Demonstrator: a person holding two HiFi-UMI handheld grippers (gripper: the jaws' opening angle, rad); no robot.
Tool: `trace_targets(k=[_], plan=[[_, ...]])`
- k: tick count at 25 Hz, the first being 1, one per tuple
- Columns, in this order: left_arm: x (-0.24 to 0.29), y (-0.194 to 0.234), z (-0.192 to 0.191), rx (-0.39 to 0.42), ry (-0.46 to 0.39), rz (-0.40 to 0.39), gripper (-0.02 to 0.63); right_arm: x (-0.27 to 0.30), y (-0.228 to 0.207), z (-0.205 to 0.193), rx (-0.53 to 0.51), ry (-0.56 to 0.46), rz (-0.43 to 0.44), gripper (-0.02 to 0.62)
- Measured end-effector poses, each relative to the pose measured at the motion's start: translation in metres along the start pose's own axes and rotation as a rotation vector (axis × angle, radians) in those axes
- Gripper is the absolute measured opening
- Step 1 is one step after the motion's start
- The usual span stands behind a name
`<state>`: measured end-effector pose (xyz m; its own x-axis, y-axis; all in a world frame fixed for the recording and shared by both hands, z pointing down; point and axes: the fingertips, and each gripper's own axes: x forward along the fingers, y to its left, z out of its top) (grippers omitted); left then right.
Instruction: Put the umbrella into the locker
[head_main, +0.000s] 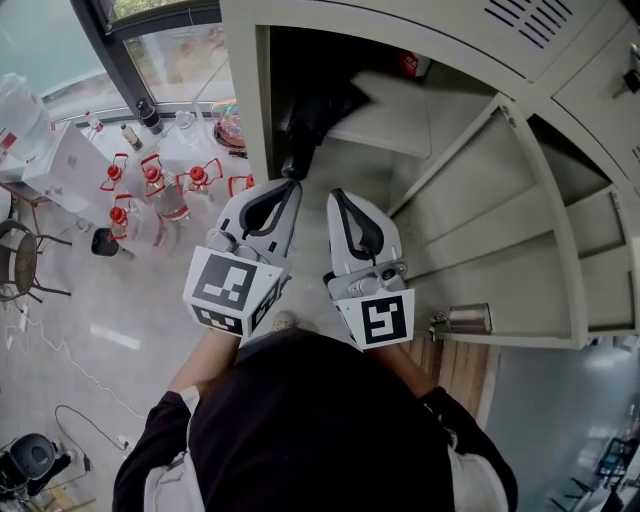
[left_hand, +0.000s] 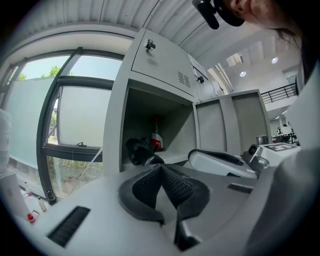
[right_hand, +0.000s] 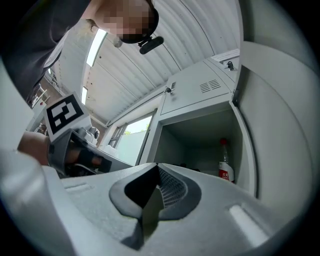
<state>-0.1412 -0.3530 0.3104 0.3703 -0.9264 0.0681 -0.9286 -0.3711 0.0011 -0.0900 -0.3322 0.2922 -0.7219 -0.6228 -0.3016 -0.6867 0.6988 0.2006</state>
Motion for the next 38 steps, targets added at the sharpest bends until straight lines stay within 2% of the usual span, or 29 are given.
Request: trace_targets(k=[7,15,22,26,31,35,38], plan=[[0.042,0.002,0.0,-0.044,0.001,-0.053,0.006,-0.004,-0.011,-0.002,-0.032,0.028,-0.029,0.003],[0.087,0.02,0.0,-0.047,0.025,-0.028,0.006,0.001,-0.027,-0.011,-0.034,0.056,-0.074,0.003],[0.101,0.028,-0.001,-0.027,0.032,0.005,0.006,0.005,-0.033,-0.013,-0.039,0.062,-0.094,0.003],[0.091,0.024,0.001,-0.005,0.016,0.003,0.006,0.006,-0.033,-0.013,-0.031,0.068,-0.111,0.003],[0.057,0.008,0.012,0.047,-0.071,-0.003,0.006,0.003,-0.041,-0.012,-0.021,0.072,-0.154,0.003],[0.025,-0.003,0.01,0.126,-0.126,0.04,0.006,0.001,-0.04,-0.012,-0.029,0.062,-0.173,0.003],[0.003,-0.006,0.0,0.119,-0.133,0.063,0.006,-0.005,-0.03,-0.015,-0.031,0.069,-0.164,0.003]])
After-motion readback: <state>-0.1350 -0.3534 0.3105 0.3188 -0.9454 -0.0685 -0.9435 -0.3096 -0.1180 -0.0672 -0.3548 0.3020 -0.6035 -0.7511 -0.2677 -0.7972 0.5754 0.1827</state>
